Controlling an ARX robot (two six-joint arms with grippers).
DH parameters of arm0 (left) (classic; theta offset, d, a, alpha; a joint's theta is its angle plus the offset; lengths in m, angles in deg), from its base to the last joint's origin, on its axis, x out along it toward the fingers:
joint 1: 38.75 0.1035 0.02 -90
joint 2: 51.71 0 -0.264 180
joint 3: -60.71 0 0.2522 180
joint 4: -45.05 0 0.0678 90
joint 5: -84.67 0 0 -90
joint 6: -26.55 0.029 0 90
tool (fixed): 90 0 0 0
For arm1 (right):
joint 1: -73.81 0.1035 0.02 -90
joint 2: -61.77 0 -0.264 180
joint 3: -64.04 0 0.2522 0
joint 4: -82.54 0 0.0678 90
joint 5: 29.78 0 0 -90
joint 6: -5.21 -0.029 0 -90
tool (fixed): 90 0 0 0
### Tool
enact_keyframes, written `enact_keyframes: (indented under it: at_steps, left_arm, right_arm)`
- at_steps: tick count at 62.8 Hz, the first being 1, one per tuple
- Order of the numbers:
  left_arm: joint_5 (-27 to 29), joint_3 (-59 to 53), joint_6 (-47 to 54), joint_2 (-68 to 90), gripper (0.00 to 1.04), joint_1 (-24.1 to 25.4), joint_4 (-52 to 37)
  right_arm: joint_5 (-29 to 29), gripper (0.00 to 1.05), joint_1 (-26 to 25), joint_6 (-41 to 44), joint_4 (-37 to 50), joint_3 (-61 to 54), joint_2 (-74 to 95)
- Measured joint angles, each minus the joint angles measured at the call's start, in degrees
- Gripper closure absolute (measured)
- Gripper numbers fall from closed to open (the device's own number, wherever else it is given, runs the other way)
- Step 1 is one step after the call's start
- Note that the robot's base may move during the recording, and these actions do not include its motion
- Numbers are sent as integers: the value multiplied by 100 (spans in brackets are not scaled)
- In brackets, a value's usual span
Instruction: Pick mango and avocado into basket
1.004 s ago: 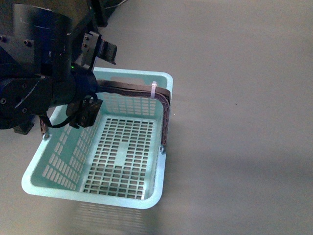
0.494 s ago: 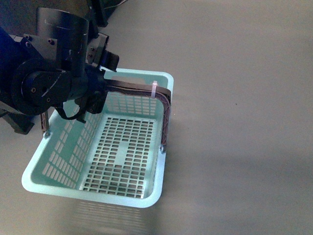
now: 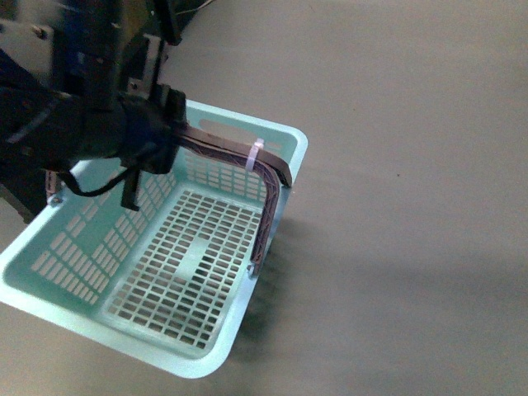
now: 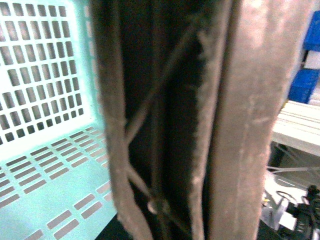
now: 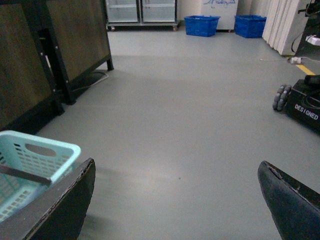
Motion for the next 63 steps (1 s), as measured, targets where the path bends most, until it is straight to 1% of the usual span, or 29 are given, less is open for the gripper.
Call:
enact_keyframes:
  at_steps: [12, 22, 27, 45, 55, 63]
  left_arm:
    - [-131, -839, -129, -2592, 89, 553, 977]
    - [-243, -933, -164, -3683, 89, 673, 1622]
    - [-310, -949, -262, -4332, 89, 691, 2107]
    - [-332, -979, -415, -5532, 89, 789, 2868]
    - [-286, -979, -413, -5834, 89, 787, 3071]
    - [-157, -979, -334, -6000, 89, 678, 3228]
  right_arm:
    - [0, 9, 0, 0, 0, 0, 0]
    - [0, 9, 0, 0, 0, 0, 0]
    - [0, 9, 0, 0, 0, 0, 0]
    - [0, 9, 0, 0, 0, 0, 0]
    - [0, 9, 0, 0, 0, 0, 0]
    - [0, 9, 0, 0, 0, 0, 0]
